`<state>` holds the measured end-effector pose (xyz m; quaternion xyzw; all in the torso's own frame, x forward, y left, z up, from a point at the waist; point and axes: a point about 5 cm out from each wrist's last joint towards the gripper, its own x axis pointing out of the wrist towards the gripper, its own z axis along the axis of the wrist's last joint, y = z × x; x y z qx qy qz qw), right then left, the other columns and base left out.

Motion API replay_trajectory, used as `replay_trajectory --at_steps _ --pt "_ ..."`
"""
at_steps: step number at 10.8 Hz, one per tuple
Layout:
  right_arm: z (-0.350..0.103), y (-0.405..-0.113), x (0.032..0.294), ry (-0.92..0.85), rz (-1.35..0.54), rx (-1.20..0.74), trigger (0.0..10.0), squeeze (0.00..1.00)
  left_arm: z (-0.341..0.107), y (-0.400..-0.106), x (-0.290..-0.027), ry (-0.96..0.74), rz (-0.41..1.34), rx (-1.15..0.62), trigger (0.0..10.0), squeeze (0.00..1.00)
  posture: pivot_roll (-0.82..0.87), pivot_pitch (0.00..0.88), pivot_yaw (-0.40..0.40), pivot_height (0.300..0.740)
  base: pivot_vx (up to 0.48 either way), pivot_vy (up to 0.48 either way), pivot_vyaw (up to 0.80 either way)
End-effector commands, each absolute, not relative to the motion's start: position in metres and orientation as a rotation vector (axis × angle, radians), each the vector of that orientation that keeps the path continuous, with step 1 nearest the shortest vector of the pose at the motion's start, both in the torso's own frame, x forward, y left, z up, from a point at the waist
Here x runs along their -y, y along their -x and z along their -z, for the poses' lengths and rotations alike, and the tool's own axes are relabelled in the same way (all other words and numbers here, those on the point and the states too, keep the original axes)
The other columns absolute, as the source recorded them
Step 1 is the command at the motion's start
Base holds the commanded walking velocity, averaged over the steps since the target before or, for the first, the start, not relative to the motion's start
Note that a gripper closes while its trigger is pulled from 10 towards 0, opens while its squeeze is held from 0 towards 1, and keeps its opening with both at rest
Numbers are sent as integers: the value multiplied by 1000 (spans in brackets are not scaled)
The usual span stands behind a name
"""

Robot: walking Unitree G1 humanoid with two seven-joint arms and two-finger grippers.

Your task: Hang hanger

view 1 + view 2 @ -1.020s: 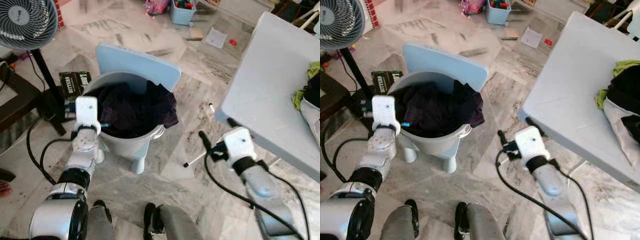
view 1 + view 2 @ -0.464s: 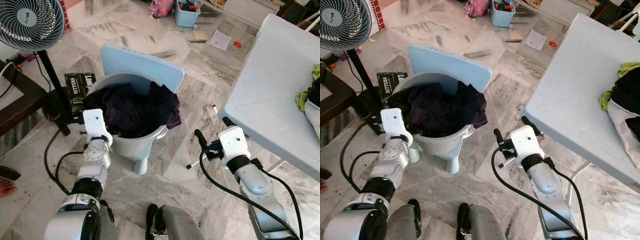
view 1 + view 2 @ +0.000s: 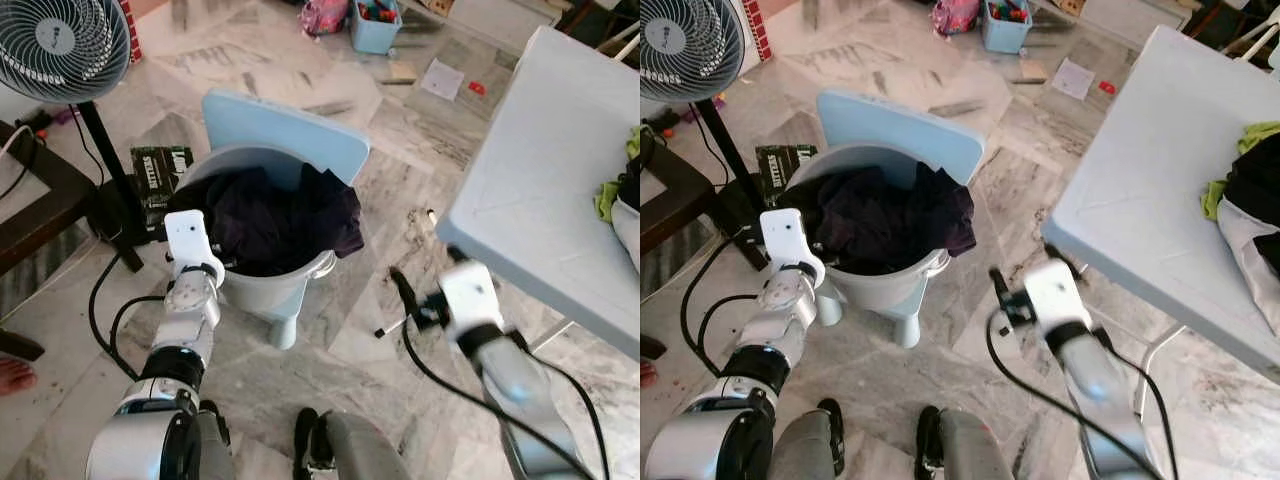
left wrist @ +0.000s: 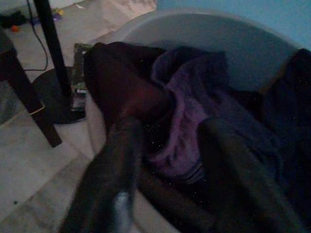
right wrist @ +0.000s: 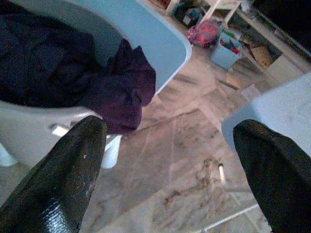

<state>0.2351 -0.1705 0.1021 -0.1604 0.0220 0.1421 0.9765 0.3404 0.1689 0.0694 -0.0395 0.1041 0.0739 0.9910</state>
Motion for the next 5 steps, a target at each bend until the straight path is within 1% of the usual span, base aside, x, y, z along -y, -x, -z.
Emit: replay_trajectory --at_steps 1,3,5 --pt "-104 -230 184 343 -264 -56 10000 0 -62 -335 -166 67 -135 -236 10000 1000 -212 211 -164 740 0 0 0" --pt "-104 -221 193 348 -241 -79 10000 0 -61 -334 -171 59 -140 -247 10000 1000 -231 238 -170 740 0 0 0" --pt "-105 -204 198 347 -231 -108 10000 0 -66 -337 -177 42 -144 -243 10000 1000 -260 254 -176 740 0 0 0"
